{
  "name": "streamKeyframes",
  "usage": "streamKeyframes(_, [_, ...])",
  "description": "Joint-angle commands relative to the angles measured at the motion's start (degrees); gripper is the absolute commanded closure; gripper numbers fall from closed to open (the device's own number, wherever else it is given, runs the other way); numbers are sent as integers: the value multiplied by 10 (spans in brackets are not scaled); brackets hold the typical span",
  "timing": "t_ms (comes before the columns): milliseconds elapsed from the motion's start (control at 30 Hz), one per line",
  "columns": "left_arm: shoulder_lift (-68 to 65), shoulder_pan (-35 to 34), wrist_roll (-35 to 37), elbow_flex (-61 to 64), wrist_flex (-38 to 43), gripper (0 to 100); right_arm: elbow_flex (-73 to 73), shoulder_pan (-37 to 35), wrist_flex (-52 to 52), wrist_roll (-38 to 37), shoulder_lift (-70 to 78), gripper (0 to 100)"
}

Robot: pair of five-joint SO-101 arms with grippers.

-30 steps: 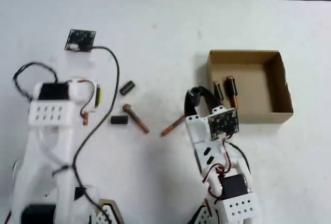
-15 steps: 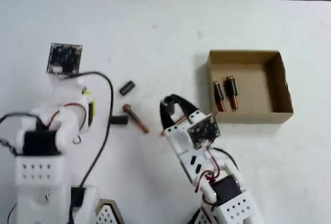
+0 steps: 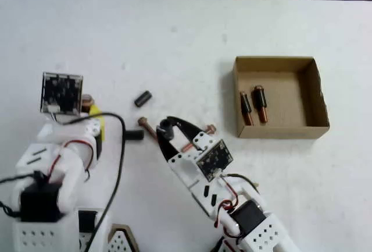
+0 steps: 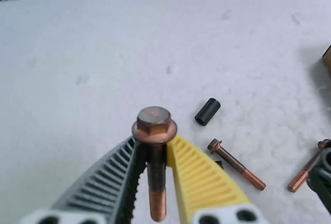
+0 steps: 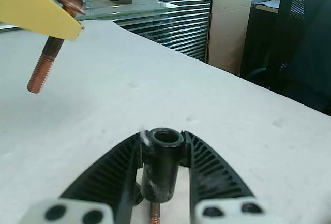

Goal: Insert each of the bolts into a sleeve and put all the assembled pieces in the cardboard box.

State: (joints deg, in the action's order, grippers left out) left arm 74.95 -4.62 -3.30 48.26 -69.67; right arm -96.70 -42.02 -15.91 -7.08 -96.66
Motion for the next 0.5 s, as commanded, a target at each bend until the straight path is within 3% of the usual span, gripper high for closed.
streamKeyframes(0, [60,42,8,0,-2,959,-4,-6,17,2,-9,981])
streamKeyframes(300, [117,98,89,1,56,959,-4,-7,54,2,-9,981])
streamKeyframes(467, [118,138,93,1,95,959,-4,-7,58,6,-7,981])
